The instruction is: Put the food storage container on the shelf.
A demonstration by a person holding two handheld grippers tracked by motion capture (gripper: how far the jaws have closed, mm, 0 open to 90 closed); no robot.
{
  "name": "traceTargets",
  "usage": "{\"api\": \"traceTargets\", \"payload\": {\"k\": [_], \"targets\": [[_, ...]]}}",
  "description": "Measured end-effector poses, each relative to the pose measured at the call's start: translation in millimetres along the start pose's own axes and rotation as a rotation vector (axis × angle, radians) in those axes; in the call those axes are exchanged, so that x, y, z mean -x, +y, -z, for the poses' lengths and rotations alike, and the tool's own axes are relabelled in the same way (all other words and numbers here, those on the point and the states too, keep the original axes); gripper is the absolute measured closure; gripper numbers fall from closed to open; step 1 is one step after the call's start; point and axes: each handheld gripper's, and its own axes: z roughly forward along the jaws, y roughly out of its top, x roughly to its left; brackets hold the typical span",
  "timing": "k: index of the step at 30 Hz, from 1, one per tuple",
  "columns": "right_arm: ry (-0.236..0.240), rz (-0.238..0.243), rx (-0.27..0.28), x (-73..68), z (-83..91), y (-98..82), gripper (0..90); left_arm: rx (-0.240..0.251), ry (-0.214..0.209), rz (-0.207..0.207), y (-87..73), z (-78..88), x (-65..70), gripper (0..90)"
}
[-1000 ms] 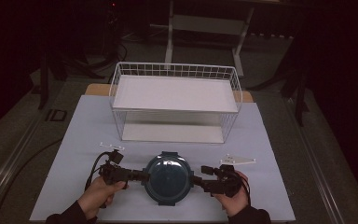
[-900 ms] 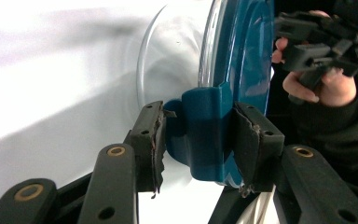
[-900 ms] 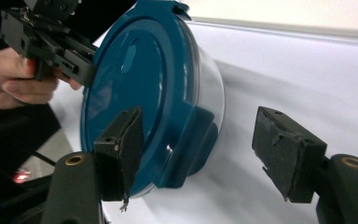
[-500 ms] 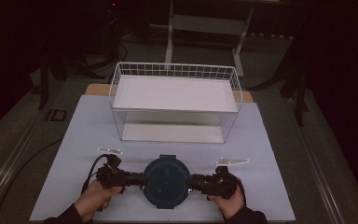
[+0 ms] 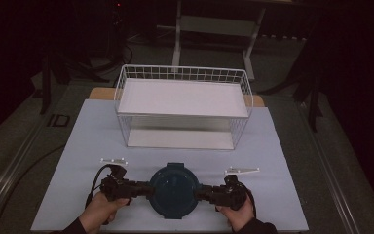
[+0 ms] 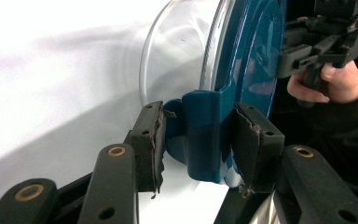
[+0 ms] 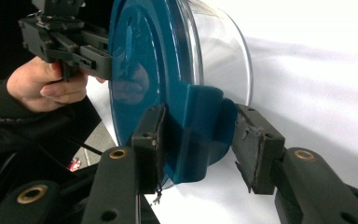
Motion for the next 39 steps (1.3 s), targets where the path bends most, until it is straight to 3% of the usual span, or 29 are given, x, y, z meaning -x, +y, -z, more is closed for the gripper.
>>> {"api": "traceTargets", "payload": {"k": [10, 25, 34, 39], "targets": [[-0.004, -0.029, 0.007, -0.3, 1.9, 0.0, 56.4, 0.022, 0.026, -0.017, 4.1, 2.9, 8.7, 56.1], [-0.043, 0.054, 0.096, -5.9, 17.7, 34.3, 56.1, 0.110, 0.045, -0.095, 36.3, 7.1, 18.7, 55.8], [-0.058, 0.083, 0.128, 7.8, 23.6, 56.7, 56.1, 0.148, 0.066, -0.129, 59.9, -1.5, 16.2, 56.0], [-0.067, 0.096, 0.134, 19.8, 23.0, 70.9, 56.0, 0.163, 0.076, -0.139, 74.3, -8.6, 7.6, 56.0]]}}
